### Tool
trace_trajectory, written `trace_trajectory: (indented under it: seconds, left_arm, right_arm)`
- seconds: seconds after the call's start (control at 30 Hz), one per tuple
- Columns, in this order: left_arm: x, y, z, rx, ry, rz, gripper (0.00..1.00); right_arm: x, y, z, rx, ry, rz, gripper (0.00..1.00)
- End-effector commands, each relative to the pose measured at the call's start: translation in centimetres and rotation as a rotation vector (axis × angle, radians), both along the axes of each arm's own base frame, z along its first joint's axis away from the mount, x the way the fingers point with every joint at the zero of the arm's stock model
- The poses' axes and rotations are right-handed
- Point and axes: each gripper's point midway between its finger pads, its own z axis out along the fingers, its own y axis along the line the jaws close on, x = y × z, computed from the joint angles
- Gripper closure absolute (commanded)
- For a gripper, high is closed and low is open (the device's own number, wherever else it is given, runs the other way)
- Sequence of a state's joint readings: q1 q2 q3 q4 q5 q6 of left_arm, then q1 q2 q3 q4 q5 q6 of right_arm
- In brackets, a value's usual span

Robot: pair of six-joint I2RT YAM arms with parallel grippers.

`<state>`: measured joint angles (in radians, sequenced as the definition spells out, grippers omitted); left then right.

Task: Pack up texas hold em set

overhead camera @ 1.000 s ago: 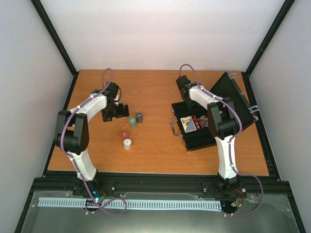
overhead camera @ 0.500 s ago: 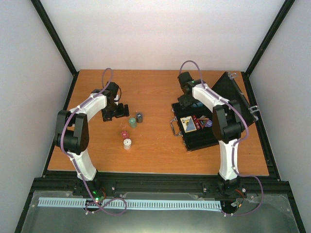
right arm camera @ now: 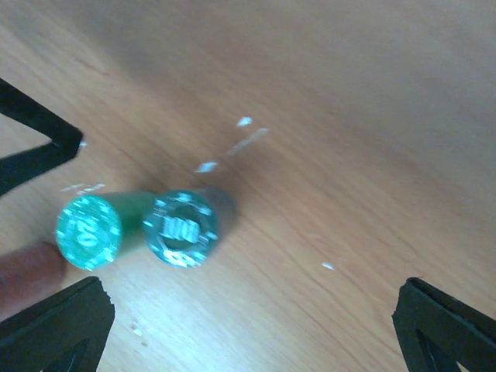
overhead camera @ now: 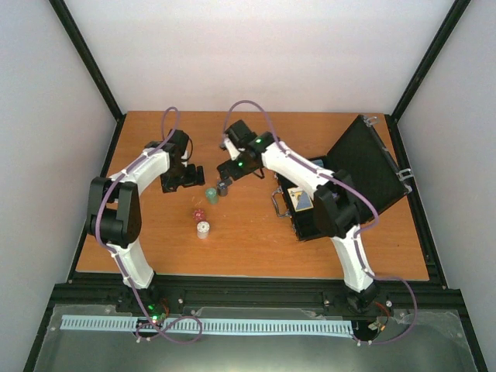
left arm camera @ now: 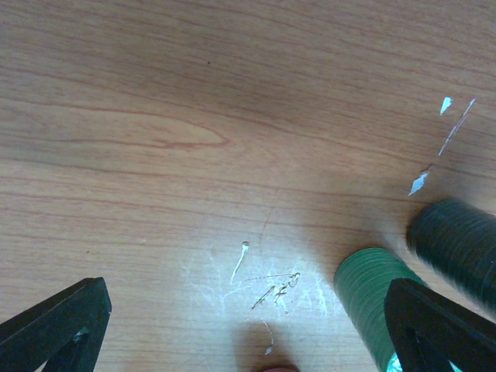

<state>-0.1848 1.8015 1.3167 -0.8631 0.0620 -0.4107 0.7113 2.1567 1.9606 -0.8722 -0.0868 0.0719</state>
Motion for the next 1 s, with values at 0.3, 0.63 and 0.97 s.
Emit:
trace_trajectory:
  seconds: [0.3, 0.63, 0.97]
  left_arm:
    - [-1.9, 1.4, 0.9, 0.044, -0.018, 0.015, 0.00]
    - [-1.7, 1.3, 0.7, 0.038, -0.020, 0.007, 0.00]
    - [-1.8, 1.3, 0.5, 0.040, -0.016, -0.002, 0.00]
  right_arm:
    - [0.7, 5.6, -3.4, 0.171, 0.153, -0.101, 0.00]
    - [0.0, 5.2, -6.8, 0.024, 0.148, -0.146, 0.10]
    - [-1.0, 4.2, -8.5, -0.040, 0.179, -0.150, 0.28]
